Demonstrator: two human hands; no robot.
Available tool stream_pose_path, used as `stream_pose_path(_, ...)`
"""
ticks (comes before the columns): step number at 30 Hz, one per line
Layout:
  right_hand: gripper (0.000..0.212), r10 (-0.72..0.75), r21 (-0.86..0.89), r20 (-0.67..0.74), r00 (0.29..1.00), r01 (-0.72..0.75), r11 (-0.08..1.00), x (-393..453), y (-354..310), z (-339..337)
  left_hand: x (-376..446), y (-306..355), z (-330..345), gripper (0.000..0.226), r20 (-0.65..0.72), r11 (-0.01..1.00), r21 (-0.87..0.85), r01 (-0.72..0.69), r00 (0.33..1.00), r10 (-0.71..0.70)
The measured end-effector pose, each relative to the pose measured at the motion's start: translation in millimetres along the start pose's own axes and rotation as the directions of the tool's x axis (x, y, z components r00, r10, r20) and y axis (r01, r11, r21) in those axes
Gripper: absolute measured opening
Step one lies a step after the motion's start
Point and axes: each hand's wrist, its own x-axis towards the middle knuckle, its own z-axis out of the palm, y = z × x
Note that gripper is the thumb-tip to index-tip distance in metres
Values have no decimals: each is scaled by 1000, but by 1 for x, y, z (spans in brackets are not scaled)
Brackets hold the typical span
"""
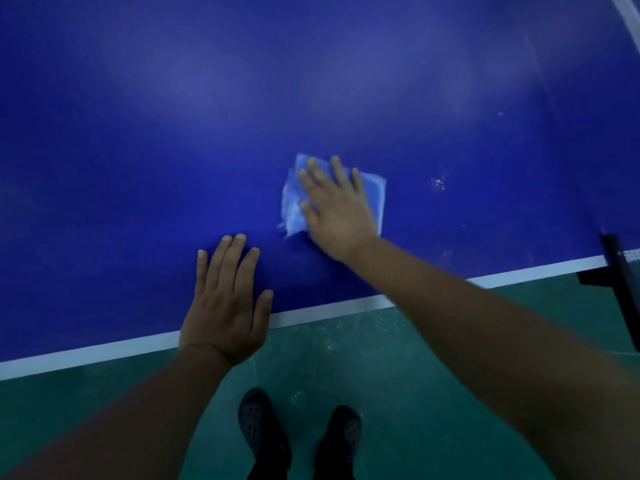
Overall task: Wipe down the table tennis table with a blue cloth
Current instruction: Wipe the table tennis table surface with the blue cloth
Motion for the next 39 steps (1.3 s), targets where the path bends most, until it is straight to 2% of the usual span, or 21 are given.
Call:
stream_pose_path(3,56,-347,-50,100,933,353,934,-66,-13,7,0,-2,1,63,4,1000,15,10,1000,-10)
stream_pose_path(5,54,-402,-68,116,908,412,909,-99,21,2,1,-2,1,64,18,1000,13,19,1000,-19)
stream_pose_path(7,51,-300,-58,60,952,304,951,-107,61,-6,0,-2,1,64,46,1000,19,19,999,-20)
stream_pose_path(9,49,-83,19,68,994,82,996,-92,75,-12,0,-3,0,65,58,1000,27,11,998,-12)
stream_pose_path(12,53,157,101,6,988,-157,983,-40,32,-11,1,2,-5,65,34,999,-28,16,999,-15)
stream_pose_path(14,57,164,109,-4,986,-163,981,-4,-8,-8,1,3,-12,64,-9,986,-155,69,997,-72)
stream_pose_path(15,58,115,86,-11,993,-113,990,6,-27,-6,1,0,-17,62,-46,972,-210,101,993,-113)
stream_pose_path(17,56,-123,14,13,992,123,992,-1,-58,0,-8,-18,-27,58,-130,960,-217,178,969,-209)
stream_pose_path(19,53,-458,-11,89,884,461,887,-41,-66,7,-25,-45,-40,56,-182,940,-140,310,925,-332)
stream_pose_path(21,50,-630,35,170,757,635,772,-75,-39,5,-38,-67,-50,56,-176,933,-43,357,917,-359)
stream_pose_path(22,50,-657,0,174,733,667,745,-78,-17,1,-41,-73,-52,55,-146,944,5,329,935,-325)
stream_pose_path(23,51,-639,-52,171,750,654,755,-72,7,-3,-41,-77,-52,56,-111,956,43,290,952,-284)
stream_pose_path(24,51,-555,-80,169,815,572,816,-60,25,-7,-40,-79,-52,56,-79,964,74,256,965,-250)
stream_pose_path(26,50,-185,-46,88,979,190,981,-31,31,-13,-37,-80,-49,57,-42,972,129,195,981,-191)
stream_pose_path(27,52,7,-5,44,999,-7,1000,-20,15,-12,-37,-80,-47,57,-34,972,157,174,985,-171)
stream_pose_path(28,53,119,12,22,993,-119,993,-16,-9,-8,-39,-81,-46,56,-25,970,185,159,987,-157)
stream_pose_path(29,54,121,13,-6,993,-121,993,-18,-34,0,-40,-81,-46,56,-14,967,205,150,989,-150)
stream_pose_path(32,53,-163,43,26,986,162,986,-65,-68,16,-38,-79,-45,58,28,963,218,157,986,-167)
stream_pose_path(33,52,-187,55,21,982,185,981,-80,-56,18,-37,-79,-46,59,40,963,215,162,984,-175)
stream_pose_path(36,55,50,63,2,999,-50,997,-109,19,9,-38,-78,-47,62,47,963,210,169,982,-182)
stream_pose_path(39,56,380,48,-32,924,-379,924,-114,95,-2,-36,-74,-50,63,64,964,200,177,979,-193)
